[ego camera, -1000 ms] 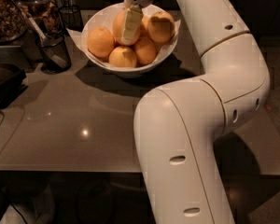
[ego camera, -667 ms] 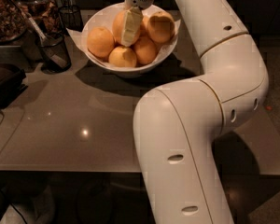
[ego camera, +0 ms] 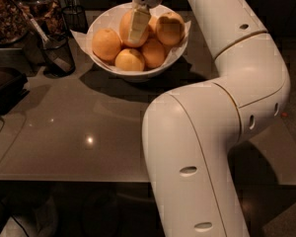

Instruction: Pick orange from white bowl

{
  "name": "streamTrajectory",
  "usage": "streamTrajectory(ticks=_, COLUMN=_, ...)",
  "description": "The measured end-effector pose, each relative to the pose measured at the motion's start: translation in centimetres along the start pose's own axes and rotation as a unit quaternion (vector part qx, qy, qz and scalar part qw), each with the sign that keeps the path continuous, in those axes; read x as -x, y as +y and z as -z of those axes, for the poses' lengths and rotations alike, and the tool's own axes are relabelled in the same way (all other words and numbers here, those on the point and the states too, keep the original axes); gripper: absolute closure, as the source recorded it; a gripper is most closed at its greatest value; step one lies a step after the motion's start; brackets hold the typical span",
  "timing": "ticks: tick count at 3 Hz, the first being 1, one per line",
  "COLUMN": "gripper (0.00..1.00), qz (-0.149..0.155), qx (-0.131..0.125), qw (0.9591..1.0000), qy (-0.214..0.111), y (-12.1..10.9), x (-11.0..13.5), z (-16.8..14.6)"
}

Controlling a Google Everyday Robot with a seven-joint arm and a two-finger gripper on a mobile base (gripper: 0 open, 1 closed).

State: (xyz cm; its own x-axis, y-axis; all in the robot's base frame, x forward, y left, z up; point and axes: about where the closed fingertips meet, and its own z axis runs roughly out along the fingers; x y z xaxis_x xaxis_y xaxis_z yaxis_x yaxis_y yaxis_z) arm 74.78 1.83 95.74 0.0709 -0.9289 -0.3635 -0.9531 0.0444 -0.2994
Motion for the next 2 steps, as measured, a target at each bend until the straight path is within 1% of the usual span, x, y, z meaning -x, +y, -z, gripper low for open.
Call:
streamTrajectory(ticks=1, gripper=0.82, qz=0.003, qx=-0.011, qw=0.9999, qy=-0.001, y=-0.19, x=0.18, z=0.76)
streamTrajectory(ticks=2, gripper=1.0, qz=0.006, qx=-0.016, qw=0.9998, qy=-0.006, y=-0.58, x=0.52, z=0.34)
